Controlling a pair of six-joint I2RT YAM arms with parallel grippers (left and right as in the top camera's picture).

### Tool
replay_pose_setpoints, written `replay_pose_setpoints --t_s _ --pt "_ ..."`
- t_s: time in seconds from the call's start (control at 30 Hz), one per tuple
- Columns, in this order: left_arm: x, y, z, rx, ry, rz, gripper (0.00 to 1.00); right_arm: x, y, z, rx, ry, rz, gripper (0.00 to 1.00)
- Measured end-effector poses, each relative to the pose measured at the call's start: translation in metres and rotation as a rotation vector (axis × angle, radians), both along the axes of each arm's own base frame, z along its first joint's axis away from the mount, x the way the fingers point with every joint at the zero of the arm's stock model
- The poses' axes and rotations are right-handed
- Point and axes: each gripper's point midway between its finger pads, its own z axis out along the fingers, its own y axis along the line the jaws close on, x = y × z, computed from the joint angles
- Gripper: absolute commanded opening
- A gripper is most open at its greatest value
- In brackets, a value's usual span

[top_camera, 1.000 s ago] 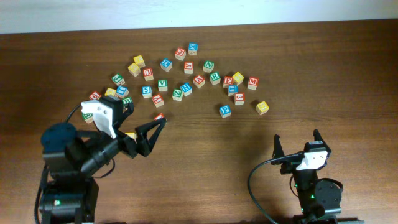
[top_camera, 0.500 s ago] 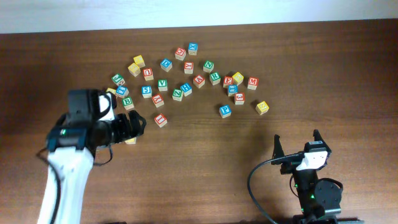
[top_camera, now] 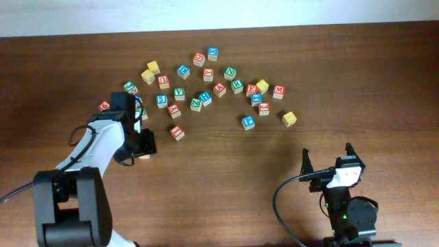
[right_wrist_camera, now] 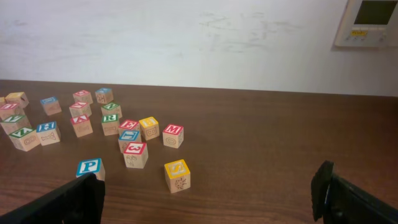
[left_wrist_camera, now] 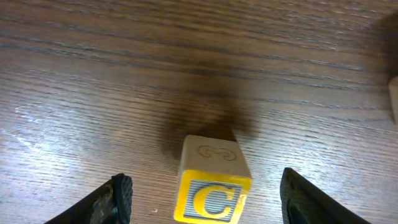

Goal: Spell out CVPR
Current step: 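Move left gripper down onto the yellow C block and close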

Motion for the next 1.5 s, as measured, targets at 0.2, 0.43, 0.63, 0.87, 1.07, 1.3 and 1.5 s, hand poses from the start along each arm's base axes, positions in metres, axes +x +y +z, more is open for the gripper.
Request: replay_pose_setpoints --t_s 0.2,0.43,0.63,0.87,1.07,1.3,1.5 --pt "0.001 -0.008 0.0 -0.037 -0.006 -0.086 0.61 0.0 0.0 0.0 0.001 0.0 0.0 0.98" --pt "-0.001 -0.005 -0.019 -0.021 0.045 -0.092 0.54 0.0 0.0 0.0 0.0 0.0 0.0 0.98" --pt "0.0 -0.004 -0.019 -0.017 0.041 -0.095 0.54 0.0 0.0 0.0 0.0 0.0 0.0 0.98" --pt "0.001 -0.004 -0.019 -0.017 0.037 -0.095 0.44 0.0 0.0 0.0 0.0 0.0 0.0 0.98" --pt "0.01 -0.004 -0.018 -0.015 -0.002 -0.102 0.33 0.0 0.0 0.0 0.0 0.0 0.0 0.98" --pt "0.006 -0.004 -0.019 -0.016 0.016 -0.102 0.34 0.0 0.0 0.0 0.0 0.0 0.0 0.98" --pt "0.003 -0.004 -0.019 -0.016 0.029 -0.102 0.28 0.0 0.0 0.0 0.001 0.0 0.0 0.98"
